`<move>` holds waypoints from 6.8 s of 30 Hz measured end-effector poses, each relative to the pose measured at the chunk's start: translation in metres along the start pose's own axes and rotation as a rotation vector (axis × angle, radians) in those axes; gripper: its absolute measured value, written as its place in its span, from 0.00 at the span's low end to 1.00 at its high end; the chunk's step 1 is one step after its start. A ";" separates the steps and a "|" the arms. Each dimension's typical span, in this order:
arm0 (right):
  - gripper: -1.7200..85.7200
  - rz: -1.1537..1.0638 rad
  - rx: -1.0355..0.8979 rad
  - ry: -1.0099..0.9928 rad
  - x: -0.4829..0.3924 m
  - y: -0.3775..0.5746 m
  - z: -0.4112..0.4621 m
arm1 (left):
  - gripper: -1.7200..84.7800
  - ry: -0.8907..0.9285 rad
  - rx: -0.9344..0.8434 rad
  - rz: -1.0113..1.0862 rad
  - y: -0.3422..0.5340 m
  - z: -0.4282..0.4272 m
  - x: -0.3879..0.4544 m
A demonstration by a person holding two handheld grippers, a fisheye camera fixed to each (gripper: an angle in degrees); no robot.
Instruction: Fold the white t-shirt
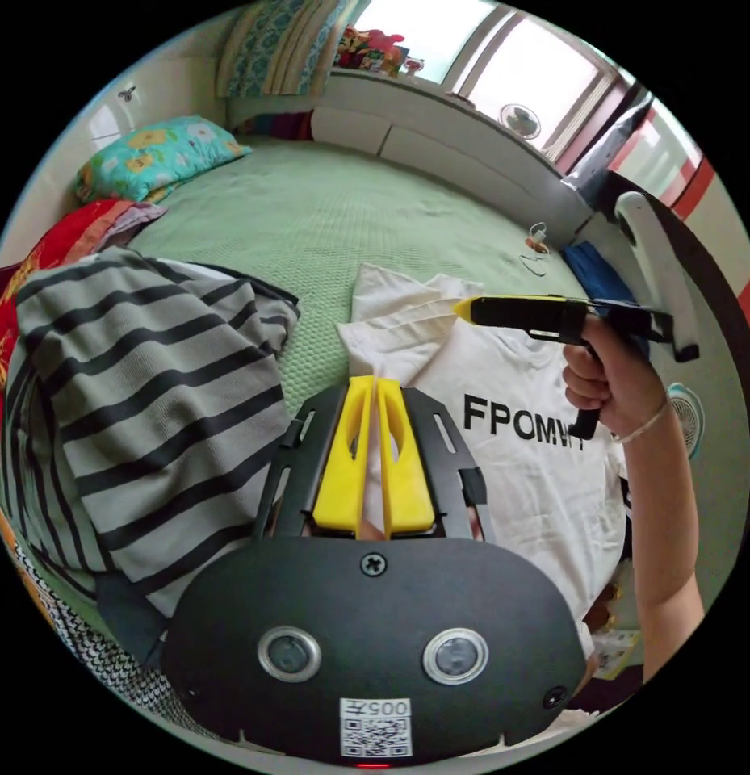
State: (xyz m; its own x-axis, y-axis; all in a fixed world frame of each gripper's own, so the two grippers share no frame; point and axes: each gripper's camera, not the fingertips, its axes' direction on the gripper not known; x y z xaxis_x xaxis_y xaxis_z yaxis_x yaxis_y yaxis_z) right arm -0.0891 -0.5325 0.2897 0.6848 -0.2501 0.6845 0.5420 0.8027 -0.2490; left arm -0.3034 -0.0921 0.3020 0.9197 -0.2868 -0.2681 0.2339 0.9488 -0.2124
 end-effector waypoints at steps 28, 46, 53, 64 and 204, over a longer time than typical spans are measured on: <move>0.01 0.143 -0.016 -0.153 -0.023 0.075 0.021 | 0.04 -0.131 -0.069 0.088 0.009 -0.006 0.029; 0.13 0.192 0.131 -0.116 0.006 0.102 -0.002 | 0.07 -0.065 -0.103 -0.048 -0.017 0.026 0.009; 0.18 -0.011 0.099 -0.103 -0.021 0.011 0.013 | 0.12 0.001 -0.159 -0.066 -0.020 0.038 -0.007; 0.10 -0.082 -0.314 0.179 -0.075 -0.061 0.095 | 0.08 -0.030 -0.267 0.027 -0.023 0.063 0.001; 0.09 -0.093 0.128 0.103 -0.024 0.167 0.087 | 0.10 -0.251 -0.151 0.282 0.077 0.108 0.255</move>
State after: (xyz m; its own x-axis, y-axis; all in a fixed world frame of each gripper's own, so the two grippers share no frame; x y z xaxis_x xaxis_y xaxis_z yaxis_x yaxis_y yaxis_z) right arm -0.0571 -0.3456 0.2916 0.6844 -0.3755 0.6249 0.5435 0.8341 -0.0941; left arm -0.0166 -0.0780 0.3183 0.9939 0.0412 -0.1023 -0.0707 0.9501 -0.3039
